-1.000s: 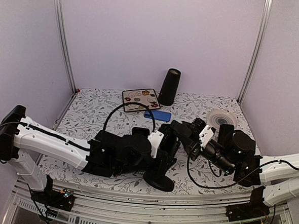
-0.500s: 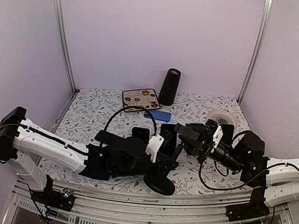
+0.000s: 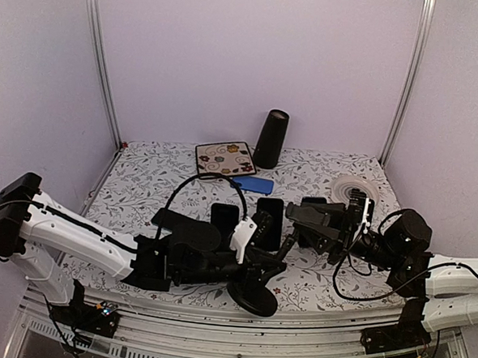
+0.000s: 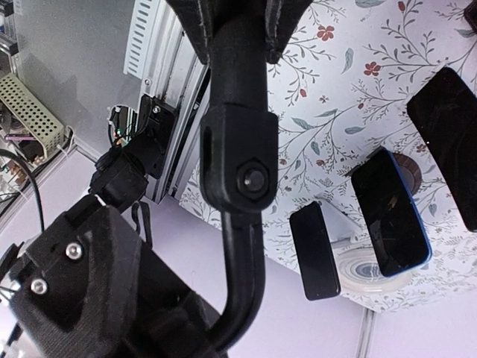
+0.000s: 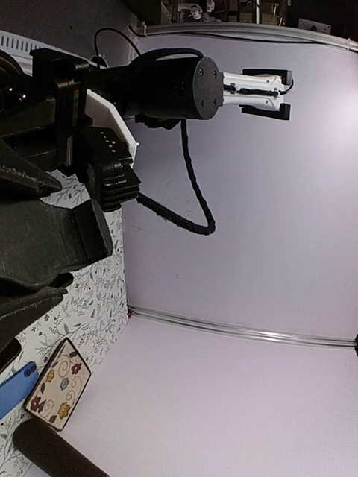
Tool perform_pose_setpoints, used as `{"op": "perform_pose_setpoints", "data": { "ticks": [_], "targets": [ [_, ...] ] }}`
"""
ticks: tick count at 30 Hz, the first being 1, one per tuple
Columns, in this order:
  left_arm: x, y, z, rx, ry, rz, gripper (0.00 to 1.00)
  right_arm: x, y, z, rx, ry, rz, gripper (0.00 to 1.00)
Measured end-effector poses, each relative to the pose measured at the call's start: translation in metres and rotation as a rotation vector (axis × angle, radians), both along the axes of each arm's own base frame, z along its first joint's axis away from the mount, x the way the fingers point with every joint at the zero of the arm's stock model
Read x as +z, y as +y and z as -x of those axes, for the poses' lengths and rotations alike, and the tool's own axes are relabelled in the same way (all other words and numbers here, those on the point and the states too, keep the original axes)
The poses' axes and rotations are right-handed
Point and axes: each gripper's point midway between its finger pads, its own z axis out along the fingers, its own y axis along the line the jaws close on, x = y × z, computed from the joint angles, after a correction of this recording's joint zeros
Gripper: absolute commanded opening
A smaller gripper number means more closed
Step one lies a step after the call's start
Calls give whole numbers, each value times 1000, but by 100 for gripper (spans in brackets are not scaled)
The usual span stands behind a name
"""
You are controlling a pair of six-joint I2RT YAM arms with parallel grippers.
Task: Place the phone on the phone stand
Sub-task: Pass from the right arm to the left
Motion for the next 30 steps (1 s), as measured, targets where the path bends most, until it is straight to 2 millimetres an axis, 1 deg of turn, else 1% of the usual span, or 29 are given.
{"op": "perform_pose_setpoints", "data": {
  "ticks": [4,8,15,22,27,28,30],
  "targets": [
    [0,1,-3,16,0,5,0,1,3,-3,-1,1,-26,2],
    [-1,2,-4,26,3,4,0,-1,6,-2,-33,-27,-64,2],
    [-6,0,-3,24,16,9,0,-6,5,-5,-113,-92,-139,2],
    [0,-3,-2,17,28,45,0,0,2,-6,-174,-153,-191,2],
    [0,-4,0,11,43,52,0,-3,1,-7,-196,-170,-192,2],
    [0,-4,0,11,47,51,0,-4,1,-7,-199,-169,-189,5],
    [0,-4,0,12,49,51,0,-4,1,-8,-203,-169,-189,23]
  ]
}}
